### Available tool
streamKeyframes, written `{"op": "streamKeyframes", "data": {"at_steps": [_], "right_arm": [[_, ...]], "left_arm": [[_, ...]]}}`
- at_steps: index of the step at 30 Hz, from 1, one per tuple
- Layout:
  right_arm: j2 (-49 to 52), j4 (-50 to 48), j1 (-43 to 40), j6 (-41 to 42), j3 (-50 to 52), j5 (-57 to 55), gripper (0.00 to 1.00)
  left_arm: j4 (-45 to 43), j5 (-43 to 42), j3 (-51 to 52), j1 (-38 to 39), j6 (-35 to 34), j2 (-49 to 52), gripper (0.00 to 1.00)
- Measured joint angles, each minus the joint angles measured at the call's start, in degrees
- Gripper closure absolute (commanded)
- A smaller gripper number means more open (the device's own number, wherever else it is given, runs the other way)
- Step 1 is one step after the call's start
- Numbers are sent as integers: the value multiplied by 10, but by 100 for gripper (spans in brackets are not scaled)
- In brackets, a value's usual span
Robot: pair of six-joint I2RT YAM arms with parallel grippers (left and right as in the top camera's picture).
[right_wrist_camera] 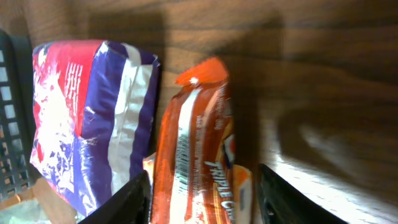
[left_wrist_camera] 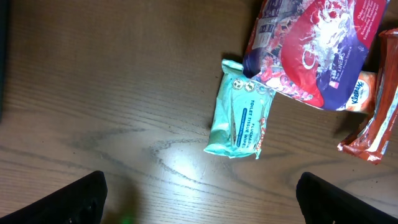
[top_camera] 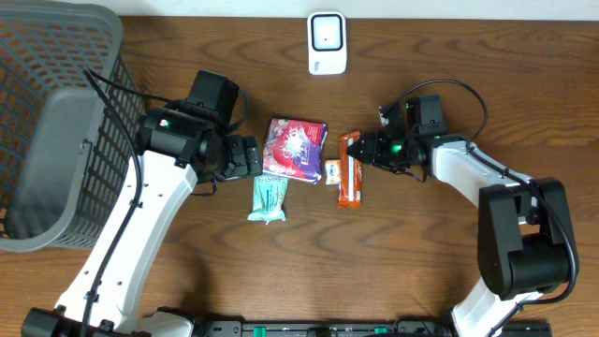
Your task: Scan the item barcode
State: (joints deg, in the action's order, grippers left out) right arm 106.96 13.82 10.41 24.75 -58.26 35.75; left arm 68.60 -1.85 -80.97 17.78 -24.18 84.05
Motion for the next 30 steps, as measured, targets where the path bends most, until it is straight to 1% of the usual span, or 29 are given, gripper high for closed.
{"op": "streamKeyframes", "data": {"at_steps": [1, 5, 7, 8, 10, 13, 14, 22, 27, 30], "right_arm": [[0, 0, 4, 0, 0, -1, 44], [4, 0, 17, 0, 0, -6, 50], [7, -1, 20, 0, 0, -8, 56], [10, -2, 22, -1, 0, -10, 61], [18, -3, 22, -2, -1, -11, 77], [28, -5, 22, 0, -1, -12, 97], [29, -5, 22, 1, -2, -11, 99], [18, 10, 21, 2, -6, -11, 99], [-27, 55, 5, 1, -19, -29, 99], [-68, 101, -4, -12, -40, -71, 99]], "left_arm": [[0, 0, 0, 0, 0, 0, 2], [0, 0, 0, 0, 0, 0, 2], [0, 0, 0, 0, 0, 0, 2], [0, 0, 0, 0, 0, 0, 2], [0, 0, 0, 0, 0, 0, 2], [0, 0, 0, 0, 0, 0, 2], [0, 0, 0, 0, 0, 0, 2], [0, 0, 0, 0, 0, 0, 2], [0, 0, 0, 0, 0, 0, 2], [0, 0, 0, 0, 0, 0, 2]]}}
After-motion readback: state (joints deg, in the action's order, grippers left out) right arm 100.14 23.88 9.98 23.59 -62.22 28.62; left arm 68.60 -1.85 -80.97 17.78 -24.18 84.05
